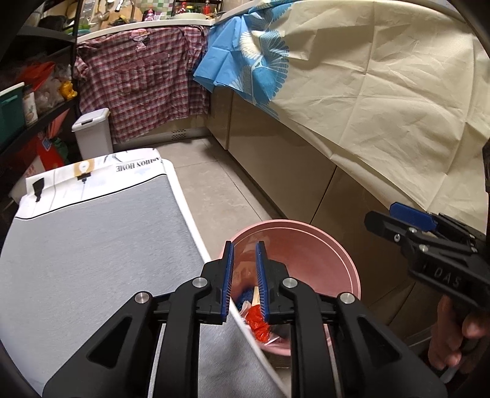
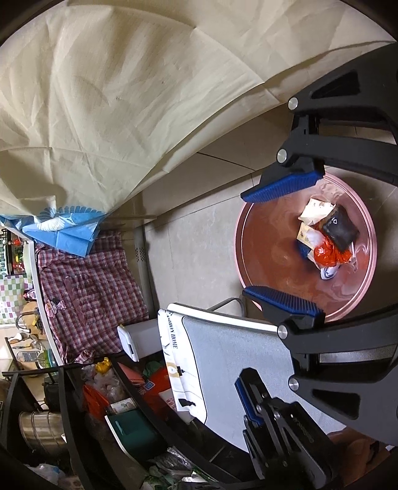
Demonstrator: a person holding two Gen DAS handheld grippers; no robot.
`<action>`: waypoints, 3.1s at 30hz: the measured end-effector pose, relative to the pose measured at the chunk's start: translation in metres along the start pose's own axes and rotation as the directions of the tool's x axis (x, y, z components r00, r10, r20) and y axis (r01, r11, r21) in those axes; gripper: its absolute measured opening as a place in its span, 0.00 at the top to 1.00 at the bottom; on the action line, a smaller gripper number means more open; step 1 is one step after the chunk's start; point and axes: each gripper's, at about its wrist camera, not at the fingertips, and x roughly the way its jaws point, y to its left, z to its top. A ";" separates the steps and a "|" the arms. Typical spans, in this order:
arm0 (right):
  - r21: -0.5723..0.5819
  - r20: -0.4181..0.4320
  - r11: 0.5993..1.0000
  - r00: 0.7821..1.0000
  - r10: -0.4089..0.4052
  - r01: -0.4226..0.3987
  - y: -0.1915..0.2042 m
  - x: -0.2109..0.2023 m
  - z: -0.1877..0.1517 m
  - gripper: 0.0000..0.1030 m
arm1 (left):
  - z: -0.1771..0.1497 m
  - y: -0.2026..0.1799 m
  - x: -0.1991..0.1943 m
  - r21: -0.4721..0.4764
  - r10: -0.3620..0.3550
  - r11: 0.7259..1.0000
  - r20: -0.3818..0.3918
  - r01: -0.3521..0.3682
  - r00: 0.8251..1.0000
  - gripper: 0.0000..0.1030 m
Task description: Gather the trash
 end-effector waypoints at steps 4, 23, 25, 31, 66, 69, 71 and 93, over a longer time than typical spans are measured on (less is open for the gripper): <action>-0.012 0.037 1.000 0.999 -0.002 0.003 0.007 -0.016 -0.002 0.37 | -0.010 0.004 -0.026 0.007 0.007 1.000 0.031 -0.007 1.000 0.57; 0.109 0.170 0.993 0.983 -0.068 0.049 0.011 -0.108 -0.047 0.15 | -0.042 0.011 -0.126 -0.070 0.079 0.995 0.122 -0.070 0.989 0.29; 0.091 0.179 0.994 0.981 -0.080 0.065 0.018 -0.116 -0.053 0.14 | -0.046 0.010 -0.131 -0.084 0.092 0.993 0.120 -0.082 0.989 0.27; 0.033 0.202 0.994 0.973 -0.112 0.107 0.033 -0.139 -0.073 0.10 | -0.071 0.001 -0.144 -0.112 0.139 0.985 0.090 -0.129 0.986 0.25; -0.003 0.162 0.987 0.974 -0.156 0.158 0.041 -0.142 -0.093 0.09 | -0.112 -0.013 -0.153 -0.104 0.181 0.980 0.092 -0.171 0.979 0.25; -0.009 0.164 0.987 0.974 -0.156 0.159 0.043 -0.142 -0.093 0.09 | -0.112 -0.013 -0.153 -0.103 0.177 0.981 0.094 -0.167 0.980 0.25; -0.010 0.164 0.987 0.974 -0.155 0.159 0.044 -0.142 -0.093 0.09 | -0.112 -0.013 -0.154 -0.102 0.177 0.981 0.094 -0.167 0.980 0.25; -0.008 0.166 0.987 0.974 -0.155 0.158 0.045 -0.142 -0.093 0.09 | -0.111 -0.018 -0.155 -0.085 0.167 0.984 0.101 -0.159 0.981 0.25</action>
